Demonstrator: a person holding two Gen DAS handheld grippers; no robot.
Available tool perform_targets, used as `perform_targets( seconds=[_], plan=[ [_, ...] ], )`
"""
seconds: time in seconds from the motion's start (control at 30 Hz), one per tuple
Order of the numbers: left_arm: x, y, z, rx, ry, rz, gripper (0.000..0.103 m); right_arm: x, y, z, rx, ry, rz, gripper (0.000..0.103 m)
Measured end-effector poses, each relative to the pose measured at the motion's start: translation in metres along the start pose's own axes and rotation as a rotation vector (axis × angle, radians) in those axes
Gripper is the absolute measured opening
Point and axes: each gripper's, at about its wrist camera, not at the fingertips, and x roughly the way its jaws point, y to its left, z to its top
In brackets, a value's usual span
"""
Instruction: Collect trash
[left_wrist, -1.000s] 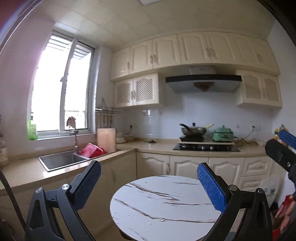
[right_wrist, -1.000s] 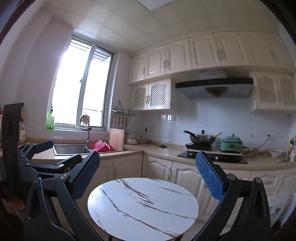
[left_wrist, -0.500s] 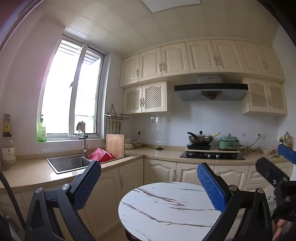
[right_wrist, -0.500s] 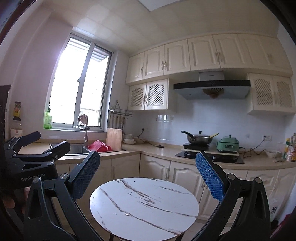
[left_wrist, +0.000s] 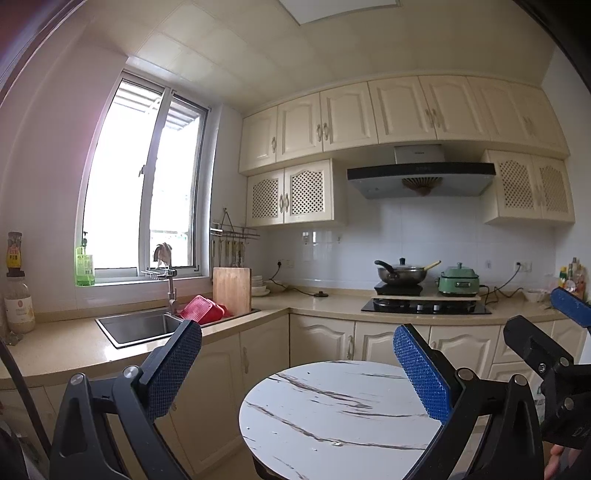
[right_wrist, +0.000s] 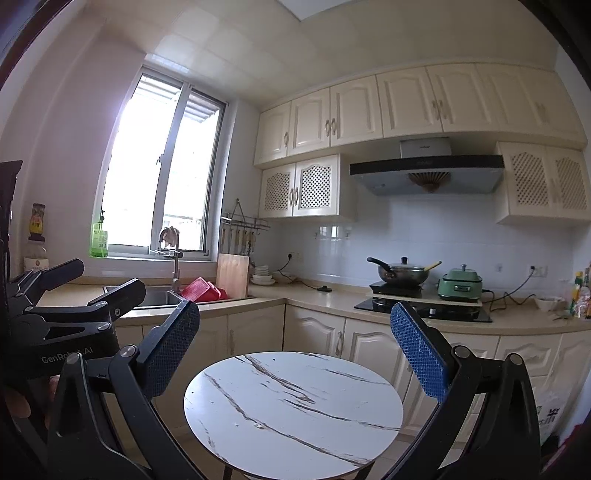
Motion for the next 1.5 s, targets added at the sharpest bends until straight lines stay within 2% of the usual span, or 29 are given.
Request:
perform_targets(
  seconds=[0.57,1.5],
  plan=[
    [0.015,-0.016,-0.009,0.016,-0.009,-0.007,0.102,0.001,0.001,0.0,0.0,0.011,0.006,0.103],
    [0.023,-0.015,-0.02,0.031,0.002,-0.024,0.102,0.001,0.001,-0.005,0.003,0.024,0.015,0.103]
  ],
)
